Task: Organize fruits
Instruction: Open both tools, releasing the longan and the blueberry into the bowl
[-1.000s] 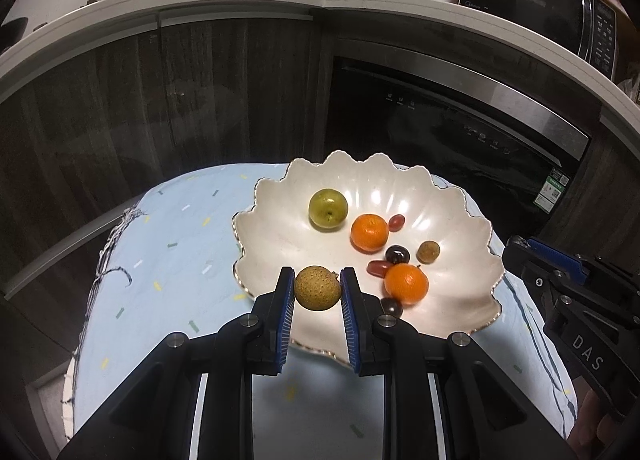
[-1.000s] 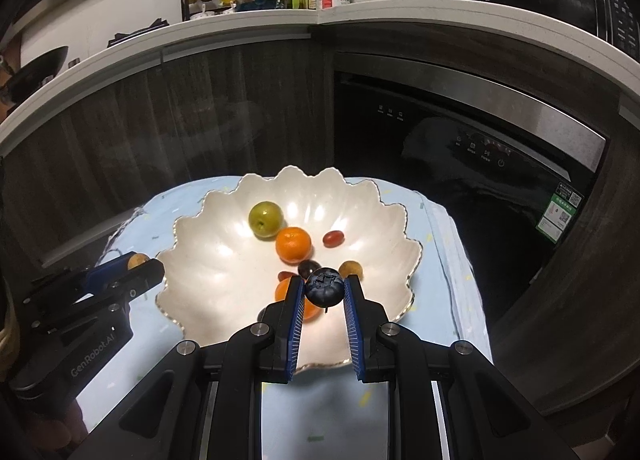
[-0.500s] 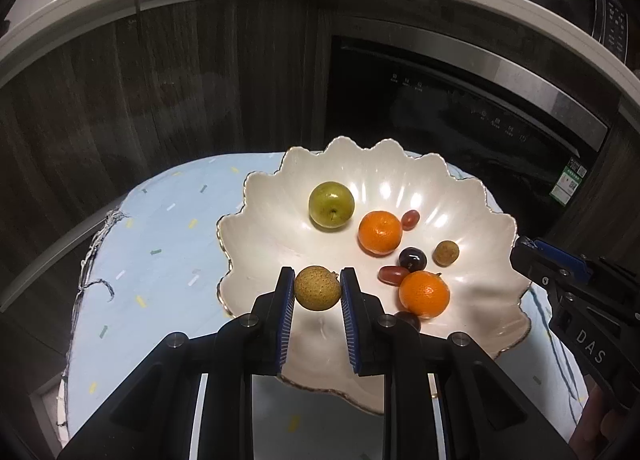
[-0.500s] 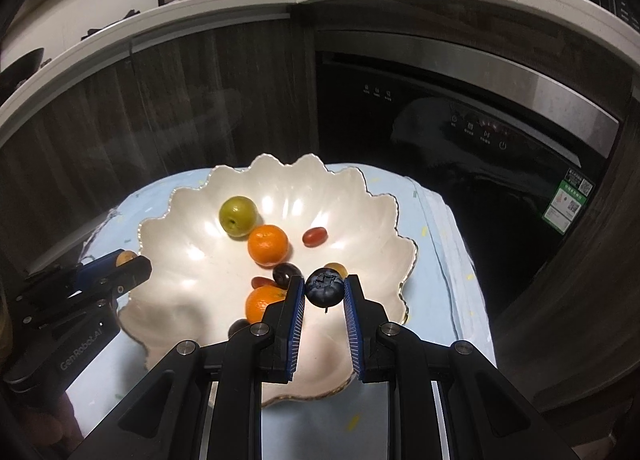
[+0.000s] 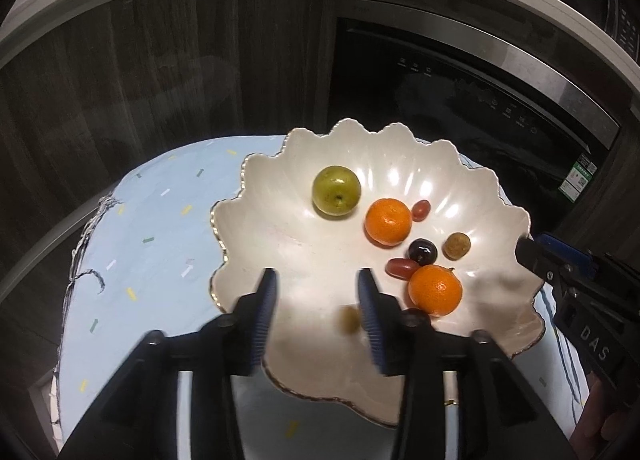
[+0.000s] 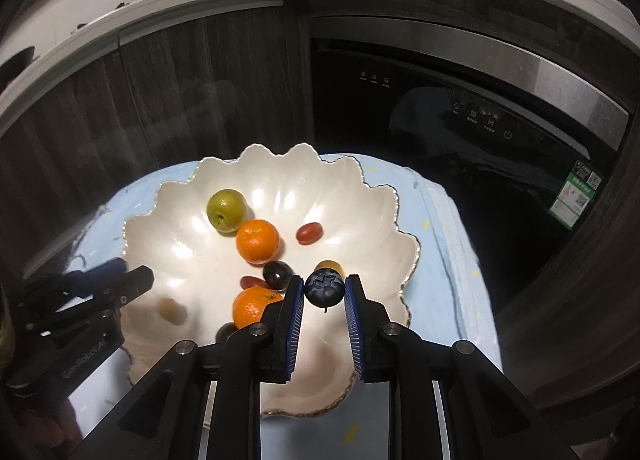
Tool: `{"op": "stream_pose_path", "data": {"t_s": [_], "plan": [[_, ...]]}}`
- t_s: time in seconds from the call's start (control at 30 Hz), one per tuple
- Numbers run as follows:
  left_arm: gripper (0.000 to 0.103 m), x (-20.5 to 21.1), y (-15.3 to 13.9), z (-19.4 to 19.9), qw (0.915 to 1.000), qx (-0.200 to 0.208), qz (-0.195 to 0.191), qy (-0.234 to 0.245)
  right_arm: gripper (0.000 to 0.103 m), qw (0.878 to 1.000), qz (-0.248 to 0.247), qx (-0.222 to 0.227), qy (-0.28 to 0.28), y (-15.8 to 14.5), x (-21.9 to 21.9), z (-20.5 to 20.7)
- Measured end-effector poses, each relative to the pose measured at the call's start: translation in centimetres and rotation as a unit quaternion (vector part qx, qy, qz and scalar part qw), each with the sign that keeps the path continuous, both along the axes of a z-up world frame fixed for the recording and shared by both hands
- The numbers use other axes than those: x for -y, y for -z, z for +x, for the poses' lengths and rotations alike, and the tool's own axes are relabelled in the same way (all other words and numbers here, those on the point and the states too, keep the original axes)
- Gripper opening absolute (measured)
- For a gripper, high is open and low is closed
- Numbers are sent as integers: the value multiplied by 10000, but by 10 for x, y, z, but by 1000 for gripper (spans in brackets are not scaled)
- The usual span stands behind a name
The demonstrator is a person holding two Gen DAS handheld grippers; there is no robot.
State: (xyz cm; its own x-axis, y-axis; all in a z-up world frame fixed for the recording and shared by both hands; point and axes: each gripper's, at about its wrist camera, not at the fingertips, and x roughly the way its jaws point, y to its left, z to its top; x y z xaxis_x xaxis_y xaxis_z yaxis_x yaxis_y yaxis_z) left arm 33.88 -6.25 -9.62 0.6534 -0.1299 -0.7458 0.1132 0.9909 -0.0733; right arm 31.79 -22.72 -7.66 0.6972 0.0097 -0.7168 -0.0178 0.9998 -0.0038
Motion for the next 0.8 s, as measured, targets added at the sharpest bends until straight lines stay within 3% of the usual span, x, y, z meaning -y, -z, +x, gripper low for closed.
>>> {"op": "stream_pose_path", "data": {"t_s": [0.03, 0.1, 0.17, 0.27, 0.5, 0.8], "plan": [[49, -1, -1, 0, 10000, 12, -14, -29, 31, 10000, -30, 0, 2, 0, -1, 0], [51, -3, -1, -1, 10000, 17, -15, -45, 50, 9999, -81, 41, 50, -2, -1, -2], [53, -3, -3, -2, 10000, 19, -5, -59, 60, 9999, -91, 99, 95, -4, -1, -4], [65, -5, -5, -5, 9999, 62, -6, -114, 71, 9997, -75, 180, 169, -9, 1, -7], [80, -8, -19, -14, 9993, 229, 69, -280, 76, 9991, -73, 257, 320, -18, 5, -12], [87, -13, -38, -31, 9985, 400, 97, -359, 82, 9983, -98, 414, 393, -35, 3, -28]]}}
